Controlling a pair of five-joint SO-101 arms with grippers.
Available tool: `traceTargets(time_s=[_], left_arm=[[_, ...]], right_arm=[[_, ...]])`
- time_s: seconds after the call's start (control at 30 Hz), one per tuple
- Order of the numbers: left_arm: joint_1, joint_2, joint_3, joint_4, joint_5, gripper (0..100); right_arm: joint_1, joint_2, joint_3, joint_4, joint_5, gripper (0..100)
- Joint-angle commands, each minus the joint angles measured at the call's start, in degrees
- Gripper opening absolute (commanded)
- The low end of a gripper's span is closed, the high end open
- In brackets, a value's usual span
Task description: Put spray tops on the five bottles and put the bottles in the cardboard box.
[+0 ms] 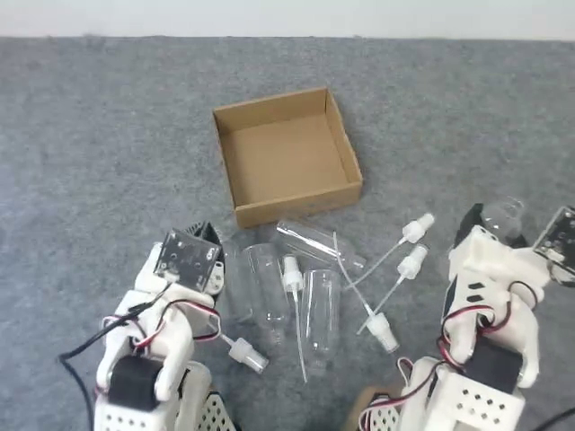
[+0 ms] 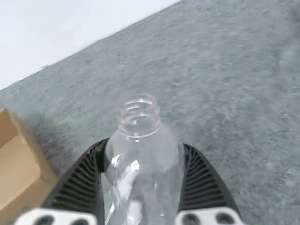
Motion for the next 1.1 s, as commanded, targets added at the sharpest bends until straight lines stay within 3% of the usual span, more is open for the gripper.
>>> traceTargets(time_s=[0.0, 0.17, 0.47, 0.9, 1.07], left_arm=[[0.4, -0.4, -6.1, -1.4, -1.8, 11], [0.7, -0.3, -6.7, -1.8, -2.3, 16], [10.4, 2.8, -15.6, 2.6, -4.6, 16], [21.0, 45.9, -37.5, 2.0, 0.2, 20], [23.7, 57.8, -41.0, -4.9, 4.9, 23]], right_arm=[[3.4, -1.5, -0.6, -2.2, -2.2, 0.7], [5.9, -1.5, -0.6, -2.2, -4.3, 0.9], [8.9, -1.5, -0.6, -2.2, -5.5, 0.8], [9.0, -1.5, -0.6, -2.2, -5.4, 0.8], [12.3, -1.5, -0.9, -2.2, -5.4, 0.8]])
